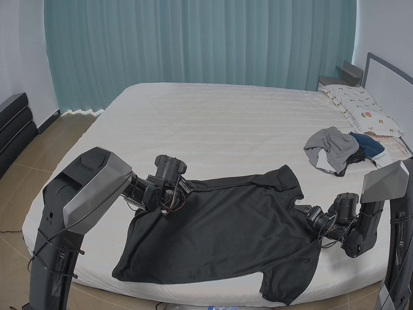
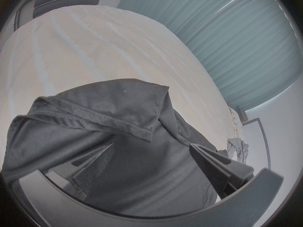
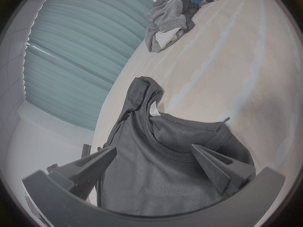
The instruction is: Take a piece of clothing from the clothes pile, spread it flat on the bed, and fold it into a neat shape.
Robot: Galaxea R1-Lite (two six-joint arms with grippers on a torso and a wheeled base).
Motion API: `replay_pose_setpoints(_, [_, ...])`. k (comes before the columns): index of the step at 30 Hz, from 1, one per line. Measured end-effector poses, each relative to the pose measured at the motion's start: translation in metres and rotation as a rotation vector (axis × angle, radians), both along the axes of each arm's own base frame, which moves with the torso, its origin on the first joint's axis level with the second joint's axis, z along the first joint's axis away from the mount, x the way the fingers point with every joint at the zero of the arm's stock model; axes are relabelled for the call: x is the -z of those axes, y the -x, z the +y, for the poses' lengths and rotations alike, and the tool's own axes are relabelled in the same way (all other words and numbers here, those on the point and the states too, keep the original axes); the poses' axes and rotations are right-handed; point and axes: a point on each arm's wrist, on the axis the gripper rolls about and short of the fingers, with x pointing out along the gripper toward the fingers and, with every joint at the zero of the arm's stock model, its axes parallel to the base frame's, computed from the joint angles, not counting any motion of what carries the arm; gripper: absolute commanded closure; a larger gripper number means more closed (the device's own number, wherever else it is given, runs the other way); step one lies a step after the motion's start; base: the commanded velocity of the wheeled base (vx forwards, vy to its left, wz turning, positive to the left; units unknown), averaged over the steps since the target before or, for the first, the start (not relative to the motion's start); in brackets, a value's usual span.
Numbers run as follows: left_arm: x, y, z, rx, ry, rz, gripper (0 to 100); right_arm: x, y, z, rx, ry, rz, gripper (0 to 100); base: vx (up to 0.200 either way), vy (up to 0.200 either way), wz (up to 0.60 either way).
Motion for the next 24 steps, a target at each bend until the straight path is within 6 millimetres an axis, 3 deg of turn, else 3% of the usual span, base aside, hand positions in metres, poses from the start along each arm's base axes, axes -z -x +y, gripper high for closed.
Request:
replay_pose_setpoints(9, [-0.002,0.001,-0.004,0.017,0.011,-0.007,0,0.001,0.0,0.0,-0.001,0.0,-0.026,0,0.0,0.0,0.0])
replay_pose_setpoints(16, [-0.002,-0.009,-0.002,0.015,0.01,-0.029,0,0.004,0.001,0.0,-0.001,0.003,-0.017,0,0.0,0.0,0.0])
replay_pose_setpoints(17, [-0.001,-0.01,-0.002,0.014,0.007,-0.029,100,0.004,0.001,0.0,-0.001,0.003,-0.017,0,0.0,0.0,0.0])
replay_pose_setpoints(24, [0.007,-0.01,-0.002,0.018,-0.022,0.016,100,0.004,0.001,0.0,0.0,0.003,-0.02,0,0.0,0.0,0.0])
